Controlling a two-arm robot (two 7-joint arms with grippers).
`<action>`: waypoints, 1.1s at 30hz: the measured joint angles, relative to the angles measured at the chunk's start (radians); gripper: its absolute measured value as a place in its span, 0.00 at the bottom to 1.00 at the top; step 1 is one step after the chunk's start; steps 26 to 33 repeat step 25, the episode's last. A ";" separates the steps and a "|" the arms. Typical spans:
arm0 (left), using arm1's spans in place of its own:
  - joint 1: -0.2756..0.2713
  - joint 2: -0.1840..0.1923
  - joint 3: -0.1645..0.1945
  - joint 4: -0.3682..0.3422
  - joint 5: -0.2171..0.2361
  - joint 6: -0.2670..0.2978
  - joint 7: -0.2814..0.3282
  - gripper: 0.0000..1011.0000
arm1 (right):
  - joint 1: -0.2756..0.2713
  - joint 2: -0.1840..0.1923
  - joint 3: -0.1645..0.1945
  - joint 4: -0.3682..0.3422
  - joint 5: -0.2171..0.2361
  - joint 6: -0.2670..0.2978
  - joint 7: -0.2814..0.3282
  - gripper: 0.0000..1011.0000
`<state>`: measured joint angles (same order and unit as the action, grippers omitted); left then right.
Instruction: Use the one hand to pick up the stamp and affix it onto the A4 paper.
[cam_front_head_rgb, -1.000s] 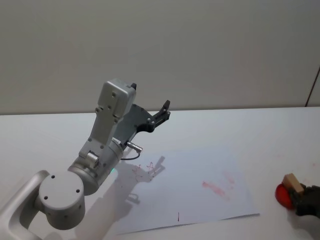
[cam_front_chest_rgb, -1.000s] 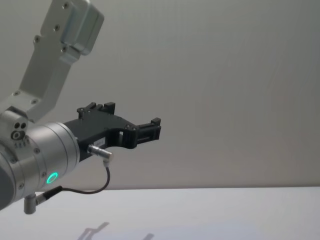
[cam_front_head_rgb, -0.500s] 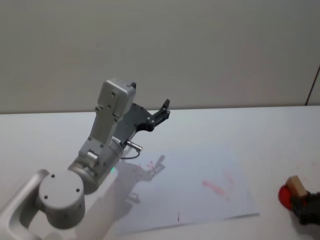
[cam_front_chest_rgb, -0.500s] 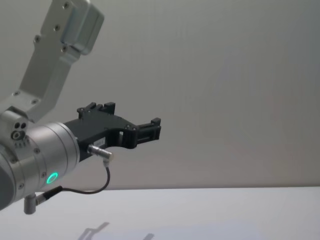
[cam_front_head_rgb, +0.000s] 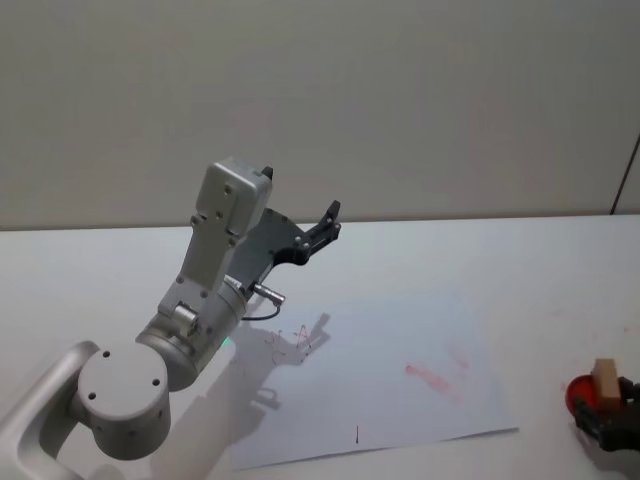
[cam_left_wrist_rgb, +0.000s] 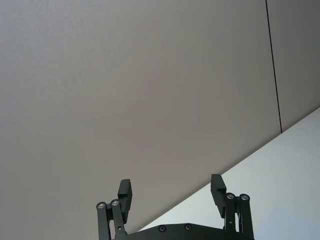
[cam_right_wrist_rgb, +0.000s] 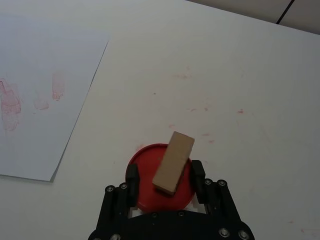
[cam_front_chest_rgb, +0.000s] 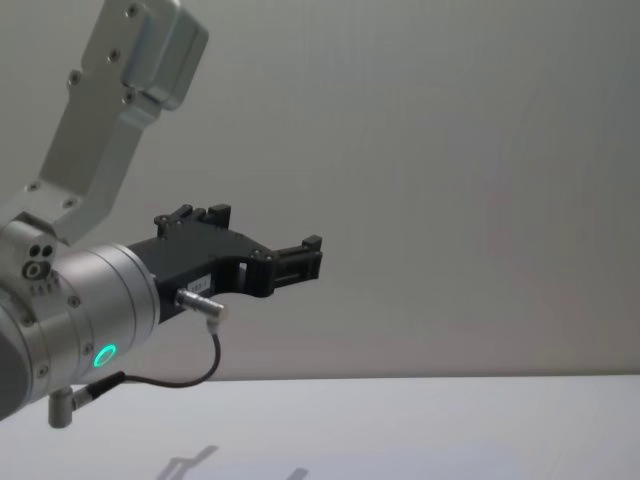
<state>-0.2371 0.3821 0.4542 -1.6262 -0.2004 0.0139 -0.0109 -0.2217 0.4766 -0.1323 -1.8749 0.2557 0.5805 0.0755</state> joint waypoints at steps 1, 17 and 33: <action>0.000 0.000 0.000 0.000 0.000 0.000 0.000 0.99 | 0.000 0.000 0.000 0.000 -0.001 0.000 0.000 0.66; 0.000 0.000 0.000 0.000 0.000 0.000 0.000 0.99 | -0.005 0.001 -0.001 0.000 -0.003 -0.002 0.001 0.99; 0.000 0.000 0.000 0.000 0.000 0.000 0.000 0.99 | -0.005 0.001 -0.002 0.001 -0.003 -0.002 0.001 0.99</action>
